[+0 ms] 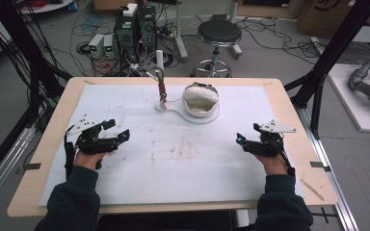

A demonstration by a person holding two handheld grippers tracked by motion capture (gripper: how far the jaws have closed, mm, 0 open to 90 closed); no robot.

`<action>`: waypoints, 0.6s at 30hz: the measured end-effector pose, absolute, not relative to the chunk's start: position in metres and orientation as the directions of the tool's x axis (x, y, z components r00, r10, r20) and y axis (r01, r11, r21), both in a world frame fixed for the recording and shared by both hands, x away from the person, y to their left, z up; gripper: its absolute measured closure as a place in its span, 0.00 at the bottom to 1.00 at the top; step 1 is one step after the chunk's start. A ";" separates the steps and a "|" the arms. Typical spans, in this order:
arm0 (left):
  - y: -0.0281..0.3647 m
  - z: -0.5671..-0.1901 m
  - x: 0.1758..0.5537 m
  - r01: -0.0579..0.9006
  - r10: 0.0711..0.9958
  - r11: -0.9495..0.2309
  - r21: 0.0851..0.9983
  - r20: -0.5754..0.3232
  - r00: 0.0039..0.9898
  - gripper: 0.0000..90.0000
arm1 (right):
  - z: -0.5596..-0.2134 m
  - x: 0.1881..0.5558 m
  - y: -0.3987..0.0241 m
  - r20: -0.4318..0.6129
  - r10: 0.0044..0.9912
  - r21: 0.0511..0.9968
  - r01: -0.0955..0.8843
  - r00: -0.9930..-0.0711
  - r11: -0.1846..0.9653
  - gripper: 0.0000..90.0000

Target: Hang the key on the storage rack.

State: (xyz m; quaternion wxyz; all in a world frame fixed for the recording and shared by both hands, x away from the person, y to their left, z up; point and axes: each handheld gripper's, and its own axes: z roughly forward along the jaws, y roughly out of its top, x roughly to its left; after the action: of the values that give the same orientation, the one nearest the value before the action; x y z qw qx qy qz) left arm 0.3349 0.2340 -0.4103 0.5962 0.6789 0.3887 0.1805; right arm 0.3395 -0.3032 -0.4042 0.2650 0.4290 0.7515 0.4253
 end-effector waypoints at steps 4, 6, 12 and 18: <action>0.234 -0.410 0.334 0.309 0.743 0.017 0.951 -0.219 0.632 0.18 | -0.403 0.337 -0.303 -0.028 0.873 0.871 0.417 -0.486 0.260 0.24; 0.234 -0.410 0.334 0.310 0.743 0.017 0.951 -0.219 0.633 0.18 | -0.403 0.337 -0.303 -0.028 0.877 0.873 0.415 -0.480 0.255 0.24; 0.231 -0.411 0.332 0.312 0.739 0.006 0.950 -0.215 0.639 0.18 | -0.404 0.337 -0.304 -0.021 0.875 0.874 0.417 -0.483 0.251 0.24; 0.230 -0.411 0.331 0.310 0.736 0.003 0.951 -0.213 0.643 0.18 | -0.404 0.337 -0.302 -0.021 0.872 0.870 0.421 -0.490 0.258 0.24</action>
State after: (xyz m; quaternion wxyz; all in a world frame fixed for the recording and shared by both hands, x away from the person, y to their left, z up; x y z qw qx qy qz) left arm 0.3313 0.2304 -0.4107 0.5958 0.6829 0.3831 0.1786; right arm 0.3375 -0.3021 -0.4044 0.2622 0.4316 0.7484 0.4300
